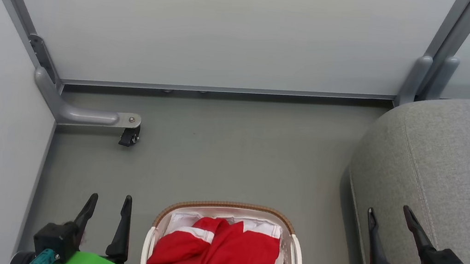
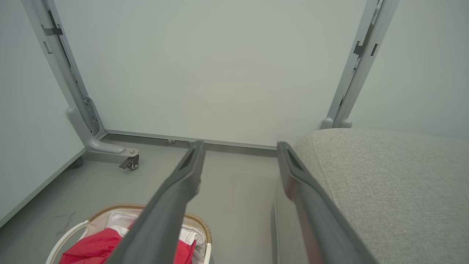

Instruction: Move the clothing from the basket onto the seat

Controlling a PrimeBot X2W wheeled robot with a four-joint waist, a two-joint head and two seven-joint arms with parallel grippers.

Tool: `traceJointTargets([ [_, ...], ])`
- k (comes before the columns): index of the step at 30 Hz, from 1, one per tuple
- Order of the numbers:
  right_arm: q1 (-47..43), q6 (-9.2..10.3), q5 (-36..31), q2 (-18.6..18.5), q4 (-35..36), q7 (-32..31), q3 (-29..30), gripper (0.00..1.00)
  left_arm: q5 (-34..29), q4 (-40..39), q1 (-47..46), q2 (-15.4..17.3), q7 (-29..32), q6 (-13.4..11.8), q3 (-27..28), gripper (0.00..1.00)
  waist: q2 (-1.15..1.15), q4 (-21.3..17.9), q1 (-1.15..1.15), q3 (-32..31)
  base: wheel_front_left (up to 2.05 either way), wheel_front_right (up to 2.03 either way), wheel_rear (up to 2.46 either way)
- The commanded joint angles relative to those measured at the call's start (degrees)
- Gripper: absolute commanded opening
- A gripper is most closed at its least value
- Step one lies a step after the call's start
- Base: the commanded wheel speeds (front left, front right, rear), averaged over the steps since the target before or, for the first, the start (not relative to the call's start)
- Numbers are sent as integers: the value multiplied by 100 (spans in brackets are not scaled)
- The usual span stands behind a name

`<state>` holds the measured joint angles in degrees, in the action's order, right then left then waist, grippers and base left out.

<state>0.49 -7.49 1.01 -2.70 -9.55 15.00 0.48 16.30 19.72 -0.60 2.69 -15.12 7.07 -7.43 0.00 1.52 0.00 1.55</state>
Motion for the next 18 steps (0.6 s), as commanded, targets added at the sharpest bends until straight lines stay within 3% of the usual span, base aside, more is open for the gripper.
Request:
traceJointTargets([
  [1, -20, 0, 5, -35, 37, 28, -3, 100, -40, -24, 22, 36, -6, 19, 10, 100, 0, -6, 0, 25, 0, 0, 0],
  [9, 214, 0, 3, -34, 145, 28, -22, 100, -65, -35, -255, 35, -6, 28, -38, 100, 0, -82, 0, 469, 0, 0, 0],
  [18, 803, 1, 17, -33, 303, 27, -66, 100, -195, 115, -1102, 34, -5, 36, -420, 100, 0, -332, 0, 1633, 0, 0, 0],
])
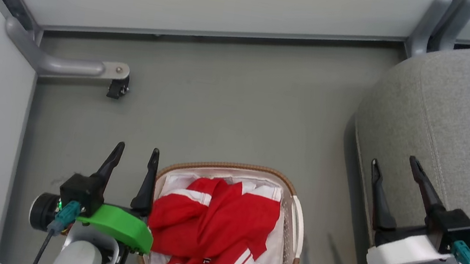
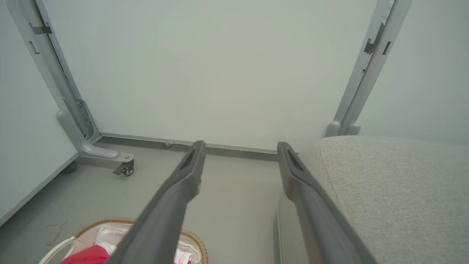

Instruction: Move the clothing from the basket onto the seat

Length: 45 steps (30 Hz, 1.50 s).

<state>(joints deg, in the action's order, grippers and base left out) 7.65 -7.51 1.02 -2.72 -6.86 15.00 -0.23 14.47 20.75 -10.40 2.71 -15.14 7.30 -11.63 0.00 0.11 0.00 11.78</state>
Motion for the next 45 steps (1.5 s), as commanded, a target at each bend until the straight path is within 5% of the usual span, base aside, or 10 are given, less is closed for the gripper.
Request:
traceJointTargets([
  [1, 187, 4, 22, -30, 53, 28, -2, 100, -58, 107, -242, 32, -2, 15, -65, 100, 0, -236, 0, 783, 0, 0, 0],
  [13, 939, 4, 226, -26, 234, 28, 45, 100, -442, 1533, -1335, 175, -2, 22, -1032, 100, 0, -717, 0, 2255, 0, 0, 0],
  [23, 1188, 4, 582, -24, 311, 28, -102, 100, -325, 2816, -2046, 456, -3, 19, -1958, 100, 0, -1095, 0, 2892, 0, 0, 0],
  [40, 1299, 4, 1022, -24, 565, 28, -270, 100, -137, 4120, -2737, 644, -2, 18, -2085, 100, 0, -1580, 0, 3395, 0, 0, 0],
  [41, 1298, 4, 1033, -24, 572, 28, -275, 100, -124, 4151, -2756, 645, -3, 18, -2087, 89, 0, -1589, 0, 3400, 0, 0, 0],
  [45, 1284, 4, 1061, -25, 549, 28, -283, 100, -39, 4195, -2783, 600, -3, 18, -2083, 0, 0, -1600, 0, 3381, 0, 0, 0],
])
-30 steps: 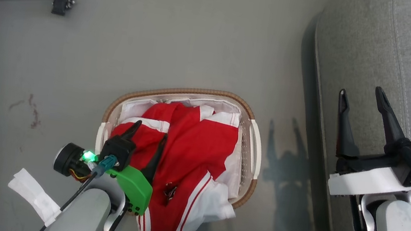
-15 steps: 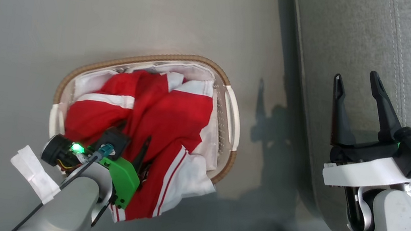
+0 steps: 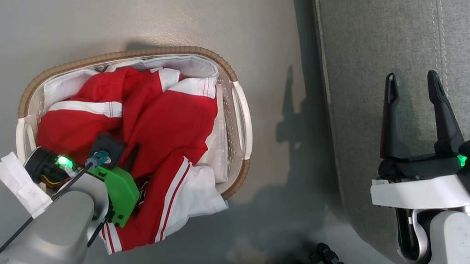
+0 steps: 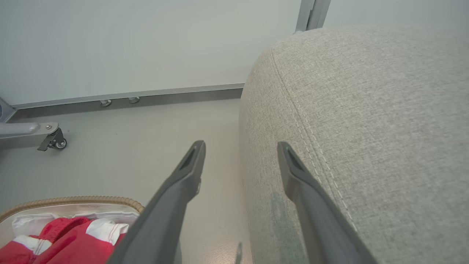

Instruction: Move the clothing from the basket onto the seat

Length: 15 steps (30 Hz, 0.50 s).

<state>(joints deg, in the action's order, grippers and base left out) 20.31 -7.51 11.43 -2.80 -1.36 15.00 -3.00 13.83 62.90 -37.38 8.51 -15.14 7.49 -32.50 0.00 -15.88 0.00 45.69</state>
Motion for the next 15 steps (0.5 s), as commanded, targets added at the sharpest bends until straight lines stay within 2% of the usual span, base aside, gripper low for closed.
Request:
traceJointTargets([
  [1, 4, 4, 20, -16, -16, 28, -5, 100, 33, -55, -79, 11, -3, 0, 8, 0, 0, 7, 0, -35, 0, 0, 0],
  [8, -72, 4, -69, -18, -108, 28, -26, 100, 181, -288, 175, -62, -2, 0, 10, 0, 0, 118, 0, -350, 0, 0, 0],
  [15, -226, 4, -259, -19, -234, 28, 15, 100, 348, -789, 473, -121, -2, 0, -64, 0, 0, 327, 0, -967, 0, 0, 0],
])
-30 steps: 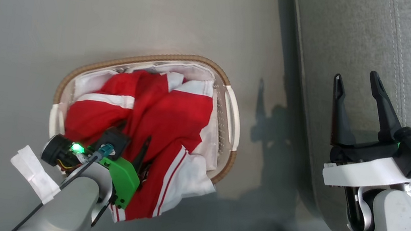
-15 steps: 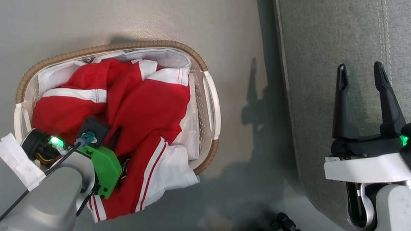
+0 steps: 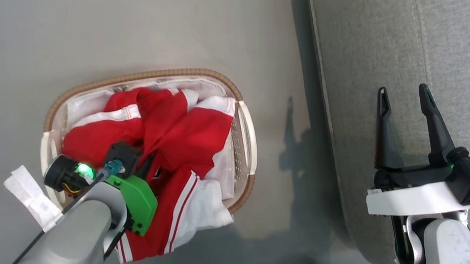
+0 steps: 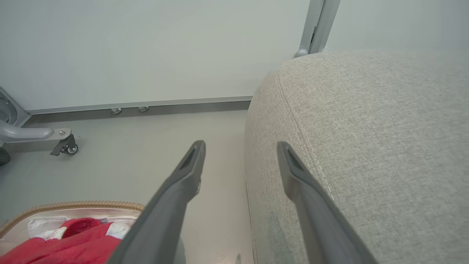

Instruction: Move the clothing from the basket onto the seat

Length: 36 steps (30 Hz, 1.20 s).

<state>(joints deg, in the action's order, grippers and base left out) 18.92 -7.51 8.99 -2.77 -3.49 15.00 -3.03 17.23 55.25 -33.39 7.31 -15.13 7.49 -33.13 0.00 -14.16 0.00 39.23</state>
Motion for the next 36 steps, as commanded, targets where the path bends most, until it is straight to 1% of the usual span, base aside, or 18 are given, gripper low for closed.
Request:
traceJointTargets([
  [1, -112, 4, -45, -21, -42, 28, 30, 100, 29, -102, 119, 14, -4, 0, -30, 0, 0, 183, 0, -414, 0, 0, 0],
  [9, -483, 4, -338, -22, -203, 28, 152, 100, 179, -963, 429, 200, -4, 0, -145, 0, 0, 520, 0, -1473, 0, 0, 0],
  [14, -785, 5, -488, -23, -295, 28, 197, 100, 99, -1534, 509, 333, -4, 0, -164, 0, 0, 721, 0, -2157, 0, 0, 0],
  [18, -1020, 4, -607, -23, -356, 28, 175, 100, -85, -1983, 444, 515, -5, 0, -349, 0, 0, 846, 0, -2668, 0, 0, 0],
  [21, -1194, 4, -670, -23, -399, 28, 174, 100, -164, -2311, 280, 697, -5, 0, -493, 0, 0, 919, 0, -3003, 0, 0, 0],
  [27, -1452, 5, -740, -23, -455, 28, 145, 100, -255, -2811, -187, 1059, -4, -1, -854, 0, 0, 1003, 0, -3482, 0, 0, 0],
  [31, -1566, 4, -752, -22, -486, 28, 92, 100, -242, -3036, -642, 1204, -5, -1, -1148, 0, 0, 1041, 0, -3717, 0, 0, 0],
  [36, -1577, 4, -754, -21, -475, 28, -73, 100, -154, -3171, -1289, 1344, -4, -1, -1507, 0, 0, 1066, 0, -3843, 0, 0, 0],
])
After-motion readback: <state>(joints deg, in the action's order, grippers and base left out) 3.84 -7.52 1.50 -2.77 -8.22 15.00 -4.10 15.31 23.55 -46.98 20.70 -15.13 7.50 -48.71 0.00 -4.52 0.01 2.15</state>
